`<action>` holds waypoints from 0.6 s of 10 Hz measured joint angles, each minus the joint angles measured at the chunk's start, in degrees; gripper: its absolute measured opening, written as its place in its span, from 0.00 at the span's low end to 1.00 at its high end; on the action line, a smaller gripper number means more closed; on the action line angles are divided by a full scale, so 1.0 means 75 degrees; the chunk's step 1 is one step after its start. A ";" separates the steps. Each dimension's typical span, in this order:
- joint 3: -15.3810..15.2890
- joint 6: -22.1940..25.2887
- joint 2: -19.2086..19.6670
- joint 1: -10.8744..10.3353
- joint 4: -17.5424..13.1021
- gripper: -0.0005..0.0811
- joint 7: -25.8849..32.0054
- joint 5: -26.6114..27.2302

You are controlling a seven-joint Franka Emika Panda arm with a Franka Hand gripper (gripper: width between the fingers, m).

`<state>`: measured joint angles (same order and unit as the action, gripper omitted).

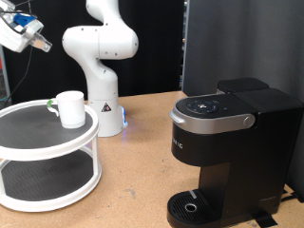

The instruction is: Make a cup of coffee with the keurig machine

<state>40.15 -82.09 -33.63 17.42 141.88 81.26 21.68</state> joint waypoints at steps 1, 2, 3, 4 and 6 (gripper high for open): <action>-0.0016 -0.0157 0.0073 0.0000 0.0052 0.01 0.0019 -0.0017; -0.0018 -0.0318 0.0139 -0.0002 0.0098 0.01 0.0078 -0.0017; -0.0014 -0.0466 0.0196 -0.0003 0.0127 0.01 0.0171 -0.0017; -0.0008 -0.0592 0.0267 -0.0003 0.0145 0.01 0.0300 -0.0017; -0.0010 -0.0856 0.0407 -0.0023 0.0189 0.01 0.0458 -0.0017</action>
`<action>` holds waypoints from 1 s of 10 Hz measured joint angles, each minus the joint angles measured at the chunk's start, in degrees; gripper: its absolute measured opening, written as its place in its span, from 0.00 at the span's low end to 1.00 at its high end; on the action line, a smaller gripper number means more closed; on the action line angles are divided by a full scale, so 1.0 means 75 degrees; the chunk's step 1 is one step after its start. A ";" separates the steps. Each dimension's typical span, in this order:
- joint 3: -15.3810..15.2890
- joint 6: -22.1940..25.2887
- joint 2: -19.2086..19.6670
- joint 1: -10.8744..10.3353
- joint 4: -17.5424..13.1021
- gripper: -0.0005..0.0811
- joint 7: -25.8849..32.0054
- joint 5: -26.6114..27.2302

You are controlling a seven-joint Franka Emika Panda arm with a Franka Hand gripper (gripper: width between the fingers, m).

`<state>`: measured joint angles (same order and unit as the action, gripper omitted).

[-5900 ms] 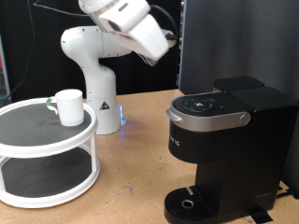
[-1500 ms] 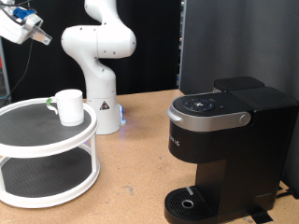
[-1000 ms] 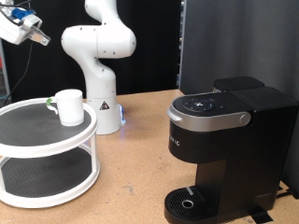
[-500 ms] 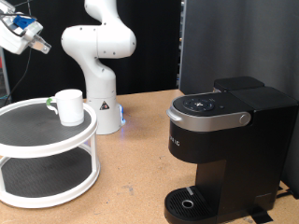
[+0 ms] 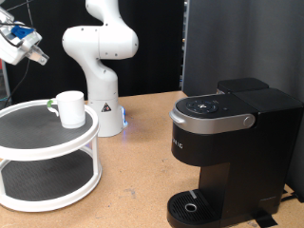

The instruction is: Make a cup of coffee with the keurig machine

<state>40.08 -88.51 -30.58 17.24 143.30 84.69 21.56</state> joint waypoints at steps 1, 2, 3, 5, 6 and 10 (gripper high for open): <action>-0.0013 -0.0137 0.0072 -0.0017 0.0028 0.01 0.0061 0.0000; -0.0028 -0.0294 0.0120 -0.0046 0.0080 0.01 0.0098 0.0003; -0.0032 -0.0401 0.0132 -0.0086 0.0143 0.01 0.0123 0.0006; -0.0029 -0.0472 0.0145 -0.0137 0.0286 0.01 0.0202 0.0006; -0.0026 -0.0405 0.0174 -0.0141 0.0353 0.01 0.0283 -0.0010; 0.0001 -0.0609 0.0255 -0.0124 0.0672 0.01 0.0662 -0.0141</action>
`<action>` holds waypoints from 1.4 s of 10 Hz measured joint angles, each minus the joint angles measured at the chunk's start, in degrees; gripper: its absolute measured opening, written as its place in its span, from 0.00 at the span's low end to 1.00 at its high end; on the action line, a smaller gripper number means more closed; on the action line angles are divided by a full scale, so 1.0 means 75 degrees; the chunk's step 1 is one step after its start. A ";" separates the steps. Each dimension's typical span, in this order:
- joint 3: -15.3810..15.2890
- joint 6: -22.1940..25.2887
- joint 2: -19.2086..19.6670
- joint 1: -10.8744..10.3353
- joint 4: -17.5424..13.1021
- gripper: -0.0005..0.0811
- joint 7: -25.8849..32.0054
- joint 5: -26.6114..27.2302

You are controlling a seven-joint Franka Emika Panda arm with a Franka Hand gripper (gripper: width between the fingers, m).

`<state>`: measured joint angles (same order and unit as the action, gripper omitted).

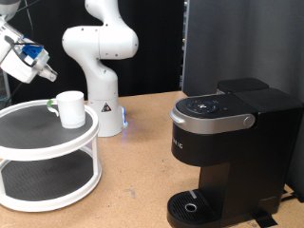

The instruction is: Make a cup of coffee with the keurig machine

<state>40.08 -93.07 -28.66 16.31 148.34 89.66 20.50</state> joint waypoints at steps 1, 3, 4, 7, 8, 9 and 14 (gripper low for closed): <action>0.0000 -0.0179 0.0000 0.0002 0.0102 0.01 0.0011 -0.0011; -0.0001 -0.0532 0.0000 0.0005 0.0263 0.01 0.0034 -0.0096; -0.0001 -0.0614 0.0000 0.0006 0.0309 0.17 0.0058 -0.0153; 0.0000 -0.0710 0.0000 0.0021 0.0359 0.58 0.0084 -0.0264; 0.0000 -0.0853 0.0000 0.0025 0.0410 0.58 0.0084 -0.0273; 0.0000 -0.1029 0.0000 0.0031 0.0480 0.75 0.0084 -0.0277; 0.0010 -0.1844 0.0012 0.0057 0.0904 0.99 0.0028 -0.0191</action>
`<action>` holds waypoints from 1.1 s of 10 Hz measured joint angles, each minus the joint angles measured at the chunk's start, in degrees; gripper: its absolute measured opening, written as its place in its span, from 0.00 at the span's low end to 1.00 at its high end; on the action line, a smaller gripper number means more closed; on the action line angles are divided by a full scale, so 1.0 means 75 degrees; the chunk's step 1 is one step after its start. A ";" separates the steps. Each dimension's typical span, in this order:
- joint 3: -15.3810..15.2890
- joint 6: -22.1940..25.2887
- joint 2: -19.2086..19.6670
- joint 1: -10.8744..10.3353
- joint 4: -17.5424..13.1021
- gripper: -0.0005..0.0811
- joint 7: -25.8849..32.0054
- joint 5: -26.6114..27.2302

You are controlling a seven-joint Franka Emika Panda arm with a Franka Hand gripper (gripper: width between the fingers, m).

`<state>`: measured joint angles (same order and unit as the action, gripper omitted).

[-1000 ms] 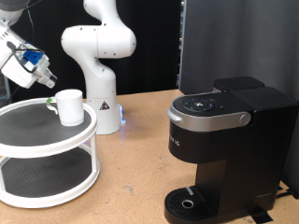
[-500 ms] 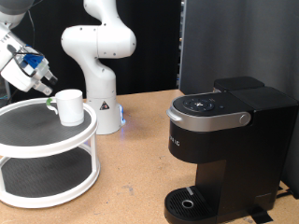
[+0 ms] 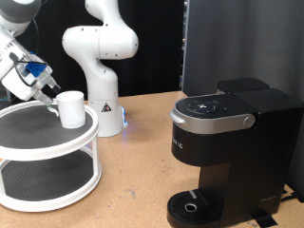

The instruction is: Make a cup of coffee with the keurig machine

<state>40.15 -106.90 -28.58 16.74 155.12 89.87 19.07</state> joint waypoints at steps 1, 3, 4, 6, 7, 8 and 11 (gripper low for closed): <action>0.0001 -0.0162 0.0006 0.0000 0.0129 0.99 -0.0023 0.0082; 0.0001 -0.0645 0.0008 0.0000 0.0416 0.99 -0.0023 0.0243; 0.0003 -0.0837 0.0009 0.0000 0.0540 0.99 -0.0023 0.0261; 0.0066 -0.0924 0.0011 0.0000 0.0643 0.99 0.0005 0.0295; 0.0127 -0.0915 0.0011 0.0000 0.0650 0.99 0.0046 0.0297; 0.0206 -0.0857 0.0011 0.0000 0.0650 0.99 0.0104 0.0297; 0.0367 -0.0802 -0.0004 0.0000 0.0650 0.99 0.0147 0.0322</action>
<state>42.90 -112.92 -28.60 16.74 160.00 90.97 21.48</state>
